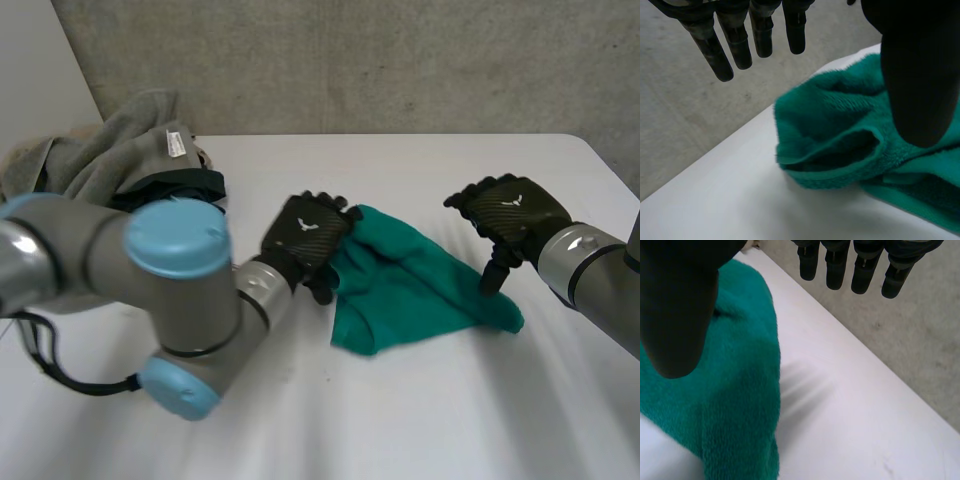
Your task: Fold the laundry.
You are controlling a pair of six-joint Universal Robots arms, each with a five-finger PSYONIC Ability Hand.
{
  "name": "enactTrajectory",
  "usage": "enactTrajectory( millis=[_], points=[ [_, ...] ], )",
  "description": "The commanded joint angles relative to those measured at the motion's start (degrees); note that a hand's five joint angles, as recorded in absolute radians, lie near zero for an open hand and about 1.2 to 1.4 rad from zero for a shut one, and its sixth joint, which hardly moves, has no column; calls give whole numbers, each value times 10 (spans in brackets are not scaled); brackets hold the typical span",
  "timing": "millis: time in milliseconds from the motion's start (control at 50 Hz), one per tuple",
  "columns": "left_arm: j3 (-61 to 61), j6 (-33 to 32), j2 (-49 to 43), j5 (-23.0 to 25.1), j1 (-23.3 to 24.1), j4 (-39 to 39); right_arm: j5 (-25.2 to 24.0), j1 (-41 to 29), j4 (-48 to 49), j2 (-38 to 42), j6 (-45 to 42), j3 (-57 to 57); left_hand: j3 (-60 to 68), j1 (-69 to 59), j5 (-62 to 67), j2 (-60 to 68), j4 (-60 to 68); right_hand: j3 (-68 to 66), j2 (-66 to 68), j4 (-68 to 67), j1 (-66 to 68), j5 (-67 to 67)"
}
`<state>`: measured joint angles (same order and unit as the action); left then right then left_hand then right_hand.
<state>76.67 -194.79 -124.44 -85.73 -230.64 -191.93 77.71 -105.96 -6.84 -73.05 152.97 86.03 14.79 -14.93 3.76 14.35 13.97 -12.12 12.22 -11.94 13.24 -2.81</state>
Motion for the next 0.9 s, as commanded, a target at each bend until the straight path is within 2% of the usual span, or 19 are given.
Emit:
enactTrajectory(
  millis=[20, 120, 140, 200, 220, 240, 300, 320, 340, 460, 560, 640, 780, 900],
  points=[
    [-74, -54, -106, -7, 16, -39, 0, 14, 32, 69, 37, 10, 18, -17, 28, 22, 26, 21, -22, 19, -32, 28],
    [-105, -91, -152, -6, 17, -40, -5, 14, 60, 121, 62, 6, 107, -106, 117, 111, 115, 21, -22, 19, -32, 28],
    [-114, -99, -163, -6, 18, -40, -8, 13, 66, 127, 66, 6, 184, -182, 194, 188, 192, 21, -22, 19, -32, 28],
    [-122, -105, -168, -8, 18, -41, -12, 10, 85, 146, 73, 5, 292, -291, 302, 296, 300, 17, -18, 15, -28, 24],
    [-125, -106, -166, -8, 19, -42, -12, 9, 90, 152, 74, 3, 397, -396, 408, 402, 405, -30, 29, -31, 18, -23],
    [-125, -105, -164, -12, 19, -42, -12, 8, 93, 155, 74, 3, 448, -447, 459, 453, 457, -65, 64, -67, 54, -58],
    [-120, -102, -146, -37, 27, -56, -12, 7, 106, 162, 74, -4, 652, -650, 662, 656, 660, -469, 468, -471, 458, -462],
    [-117, -101, -138, -44, 31, -61, -11, 7, 107, 162, 74, -7, 652, -651, 662, 656, 660, -611, 610, -612, 599, -604],
    [-115, -100, -129, -52, 35, -66, -8, 6, 107, 159, 73, -12, 652, -651, 662, 656, 660, -678, 677, -680, 667, -671],
    [-63, -98, -23, -97, 49, -78, -2, 14, 103, 120, 64, -19, 652, -651, 662, 656, 660, -679, 678, -681, 668, -672],
    [-15, -78, 88, -100, 63, -73, -2, 24, 83, -18, 64, -46, 652, -651, 662, 656, 660, -679, 678, -681, 668, -672],
    [14, -30, 173, -99, 66, -72, -6, 48, 44, -72, 62, -101, 652, -651, 662, 656, 660, -679, 678, -681, 668, -672],
    [39, 41, 251, -98, 66, -27, -15, 51, 24, -62, 62, -184, 652, -651, 662, 656, 660, -679, 678, -681, 668, -672],
    [63, 104, 245, -97, 66, 15, -27, 10, 55, 37, 61, -235, 652, -651, 662, 656, 660, -679, 678, -681, 668, -672]
  ],
)
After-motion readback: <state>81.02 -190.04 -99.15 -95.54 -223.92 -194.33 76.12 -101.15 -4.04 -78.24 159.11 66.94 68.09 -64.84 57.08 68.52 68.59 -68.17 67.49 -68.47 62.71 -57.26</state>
